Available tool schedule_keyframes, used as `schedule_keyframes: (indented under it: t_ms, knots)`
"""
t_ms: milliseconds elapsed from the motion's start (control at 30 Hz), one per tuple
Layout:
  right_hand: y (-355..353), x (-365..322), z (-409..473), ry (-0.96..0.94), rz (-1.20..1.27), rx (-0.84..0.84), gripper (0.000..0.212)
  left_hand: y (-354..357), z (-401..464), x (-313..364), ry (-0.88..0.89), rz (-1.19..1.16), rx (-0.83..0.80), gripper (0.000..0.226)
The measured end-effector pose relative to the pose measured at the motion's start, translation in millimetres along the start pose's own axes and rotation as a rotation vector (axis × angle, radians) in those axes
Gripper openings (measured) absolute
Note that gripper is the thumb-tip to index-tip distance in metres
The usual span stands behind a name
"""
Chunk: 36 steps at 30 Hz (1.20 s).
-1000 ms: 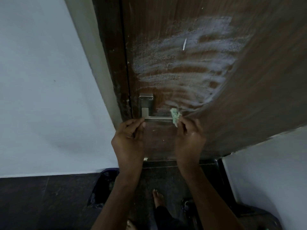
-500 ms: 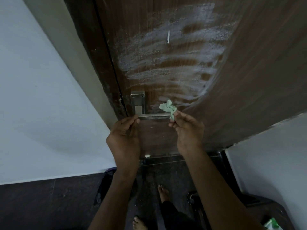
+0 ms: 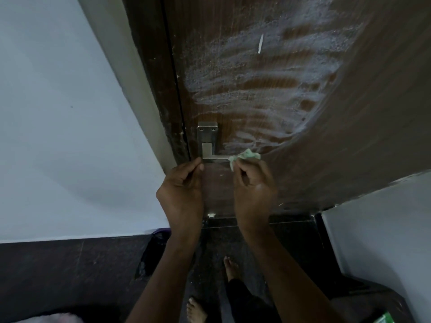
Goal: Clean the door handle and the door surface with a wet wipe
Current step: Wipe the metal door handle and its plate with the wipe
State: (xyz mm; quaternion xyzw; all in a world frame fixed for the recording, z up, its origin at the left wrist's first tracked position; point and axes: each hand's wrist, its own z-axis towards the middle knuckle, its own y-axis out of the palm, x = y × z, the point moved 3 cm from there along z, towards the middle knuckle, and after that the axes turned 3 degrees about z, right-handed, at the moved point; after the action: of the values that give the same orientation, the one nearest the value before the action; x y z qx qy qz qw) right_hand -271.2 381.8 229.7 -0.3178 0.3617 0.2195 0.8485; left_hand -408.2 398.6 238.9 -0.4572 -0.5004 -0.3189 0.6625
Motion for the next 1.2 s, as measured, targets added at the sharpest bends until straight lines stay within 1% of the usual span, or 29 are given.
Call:
schedule_keyframes:
  t_ms: [67, 133, 200, 300, 367, 433, 500, 600, 667, 733, 800, 867, 933, 1033, 1100, 1200]
  knots:
    - [16.8, -9.4, -8.5, -0.088, -0.096, -0.094, 0.014, -2.7, -2.9, 1.7, -0.012, -0.018, 0.022, 0.024]
    - [33.4, -21.1, -14.1, -0.154, -0.093, -0.177, 0.023, -7.5, -4.5, 3.7, 0.005, -0.032, 0.067, 0.023]
    - [44.3, -29.4, -16.1, -0.214, -0.074, -0.224, 0.024, -10.8, -3.8, 4.8, 0.033, -0.015, 0.086, 0.022]
    - [37.0, -26.1, -15.9, -0.222, -0.076, -0.216, 0.021, -9.5, -0.3, 4.9, 0.037, 0.037, 0.05, 0.022]
    - [19.5, -9.1, -11.3, -0.143, -0.12, -0.134, 0.017, -5.9, 0.3, 3.8, 0.032, 0.064, 0.005, 0.022]
    - [2.7, 9.8, -3.6, -0.046, -0.095, -0.035, 0.011, -2.0, -0.9, -0.1, 0.022, 0.062, -0.03, 0.022]
    - [1.8, 12.7, -0.4, -0.041, -0.08, -0.012, 0.01, 0.1, -1.9, -3.8, 0.009, 0.058, -0.045, 0.023]
    - [22.9, -8.7, -9.6, -0.143, -0.065, -0.057, 0.009, 0.0, -3.5, -5.0, 0.015, 0.09, -0.041, 0.024]
    - [40.9, -24.4, -17.1, -0.206, -0.011, -0.15, 0.022, -3.6, -4.6, -4.5, 0.016, 0.1, 0.001, 0.023]
    - [56.1, -31.3, -21.3, -0.237, 0.01, -0.225, 0.021, -9.3, -5.0, -4.9, 0.008, 0.088, 0.056, 0.022]
    - [59.9, -31.1, -23.7, -0.266, -0.034, -0.23, 0.016, -13.4, -5.1, -6.7, 0.021, 0.078, 0.087, 0.021]
    - [51.5, -21.9, -24.7, -0.254, -0.079, -0.209, 0.017, -13.4, -5.2, -8.6, 0.023, 0.067, 0.072, 0.022]
    - [33.0, -5.0, -20.0, -0.16, -0.083, -0.104, 0.014, -10.0, -7.7, -8.7, 0.031, 0.058, 0.048, 0.025]
    - [3.8, 20.4, -7.3, 0.109, 0.051, 0.071, 0.01, -2.0, -14.0, -6.3, 0.081, 0.03, 0.018, 0.026]
    - [-3.9, 32.6, -0.6, 0.346, 0.264, 0.145, 0.012, 2.9, -16.4, -6.7, 0.079, -0.009, -0.016, 0.026]
    - [-2.1, 46.5, 3.8, 0.736, 0.709, 0.228, 0.017, 4.8, -17.7, -8.5, 0.051, -0.047, -0.034, 0.027]
